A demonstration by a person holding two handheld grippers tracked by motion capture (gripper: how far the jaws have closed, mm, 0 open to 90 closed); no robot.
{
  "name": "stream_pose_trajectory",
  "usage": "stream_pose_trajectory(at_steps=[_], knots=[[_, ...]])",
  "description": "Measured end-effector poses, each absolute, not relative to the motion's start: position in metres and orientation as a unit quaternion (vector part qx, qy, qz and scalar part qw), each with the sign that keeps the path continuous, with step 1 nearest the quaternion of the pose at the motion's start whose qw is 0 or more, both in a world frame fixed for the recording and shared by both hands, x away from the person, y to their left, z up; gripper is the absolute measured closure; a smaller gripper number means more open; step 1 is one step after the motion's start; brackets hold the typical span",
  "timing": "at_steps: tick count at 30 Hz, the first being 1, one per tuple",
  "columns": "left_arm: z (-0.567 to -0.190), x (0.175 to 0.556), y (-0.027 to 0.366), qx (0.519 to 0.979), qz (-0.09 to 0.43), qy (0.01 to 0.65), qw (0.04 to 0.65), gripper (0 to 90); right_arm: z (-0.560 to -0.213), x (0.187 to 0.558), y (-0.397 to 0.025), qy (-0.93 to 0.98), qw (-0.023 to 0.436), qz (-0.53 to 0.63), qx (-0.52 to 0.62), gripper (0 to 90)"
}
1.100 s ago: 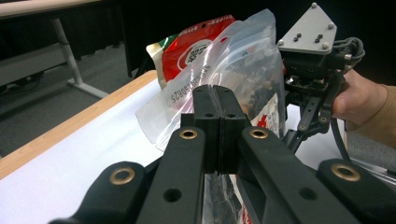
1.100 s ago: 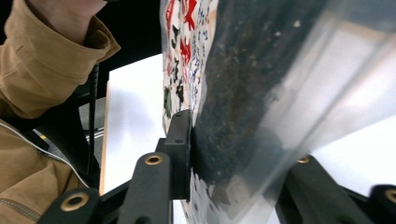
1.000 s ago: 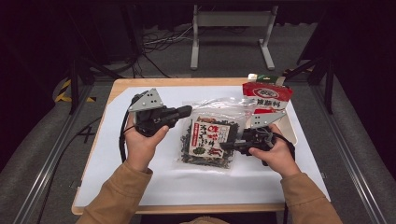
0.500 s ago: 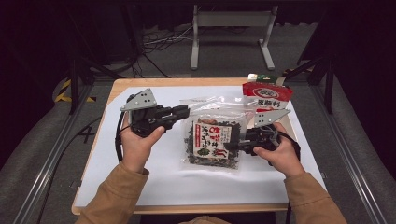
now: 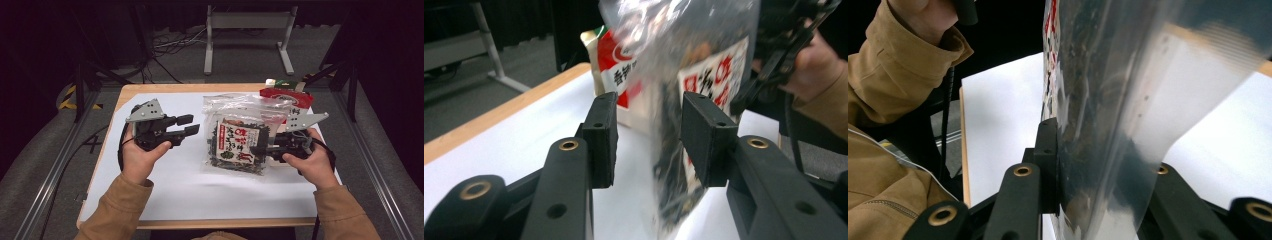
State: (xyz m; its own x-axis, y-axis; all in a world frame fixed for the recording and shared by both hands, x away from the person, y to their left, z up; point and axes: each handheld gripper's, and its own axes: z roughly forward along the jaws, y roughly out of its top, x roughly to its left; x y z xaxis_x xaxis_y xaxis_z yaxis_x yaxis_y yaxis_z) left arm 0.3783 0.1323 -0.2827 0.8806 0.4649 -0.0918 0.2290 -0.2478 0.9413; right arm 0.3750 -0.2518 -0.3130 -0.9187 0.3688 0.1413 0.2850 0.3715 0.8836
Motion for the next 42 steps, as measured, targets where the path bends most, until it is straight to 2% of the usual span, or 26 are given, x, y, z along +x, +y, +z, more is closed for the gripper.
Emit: stream_pose_trajectory(at_steps=[10, 30, 42], knots=[[-0.302, 0.383, 0.145, 0.801, 0.098, 0.237, 0.541, 53.7, -0.297, 0.373, -0.269, 0.828, 0.066, 0.513, 0.218, 72.4], [-0.332, 0.4, 0.167, 0.795, 0.104, 0.266, 0.535, 40.0, -0.265, 0.379, -0.295, 0.82, 0.109, 0.503, 0.248, 72.2], [-0.345, 0.408, 0.173, 0.796, 0.095, 0.28, 0.529, 36.5, -0.253, 0.383, -0.312, 0.813, 0.134, 0.501, 0.264, 72.2]])
